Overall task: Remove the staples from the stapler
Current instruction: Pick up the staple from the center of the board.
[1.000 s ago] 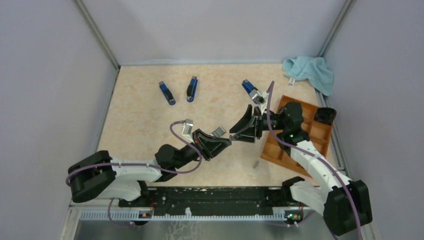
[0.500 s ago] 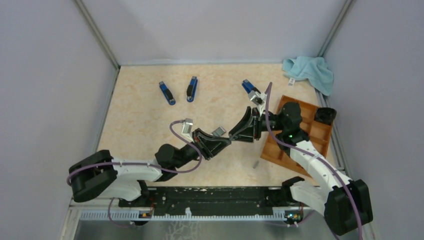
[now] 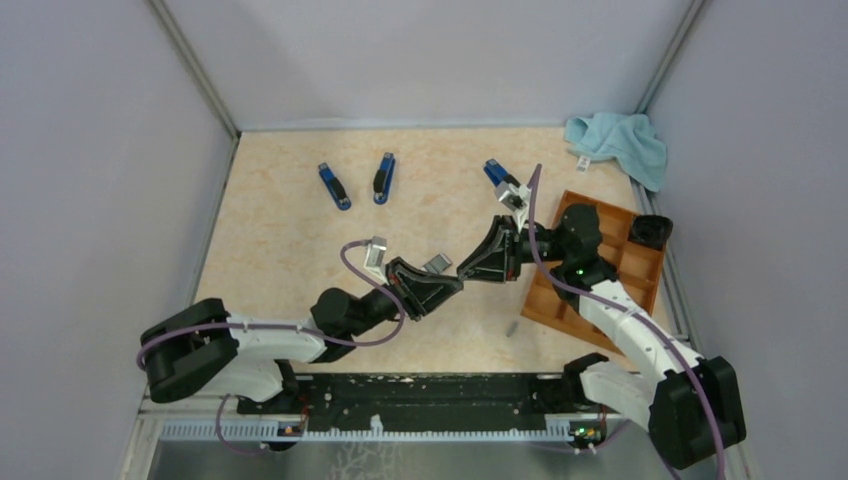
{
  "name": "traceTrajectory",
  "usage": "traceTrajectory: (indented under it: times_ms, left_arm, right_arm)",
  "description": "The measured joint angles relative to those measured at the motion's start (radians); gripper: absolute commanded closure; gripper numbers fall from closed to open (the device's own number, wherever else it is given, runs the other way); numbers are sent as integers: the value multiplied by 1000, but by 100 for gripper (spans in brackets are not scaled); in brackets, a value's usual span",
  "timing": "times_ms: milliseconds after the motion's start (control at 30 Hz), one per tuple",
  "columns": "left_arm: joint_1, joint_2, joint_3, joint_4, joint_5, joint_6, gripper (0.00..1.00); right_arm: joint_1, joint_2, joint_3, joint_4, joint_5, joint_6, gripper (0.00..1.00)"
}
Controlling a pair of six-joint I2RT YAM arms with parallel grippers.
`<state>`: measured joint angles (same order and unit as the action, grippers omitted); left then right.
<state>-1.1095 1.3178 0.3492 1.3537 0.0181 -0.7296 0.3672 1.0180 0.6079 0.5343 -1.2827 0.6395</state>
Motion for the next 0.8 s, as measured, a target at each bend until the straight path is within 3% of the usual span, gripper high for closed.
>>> traceTrajectory:
  times_ms: [100,267,500,567,633,800]
  left_arm:
    - [2,1,0,1,4,0,68]
    - [19,2,-23,21,8,0,37]
    - [86,-60,-180,28,89,72,32]
    - [105,-141,-208,-47,99,116,31]
    - [119,-266,-194,-229,71,190,31]
    - [121,-380,-48,-635,-152,371,24]
  right_arm:
    - [0,1,0,0,0,3,89]
    - [3,7,0,-10,0,-4,89]
    - [4,35,82,-256,31,-220,88]
    - [6,56,135,-369,65,-322,87]
    - [13,79,181,-462,115,-412,87]
    - [106,184,297,-668,354,-634,87]
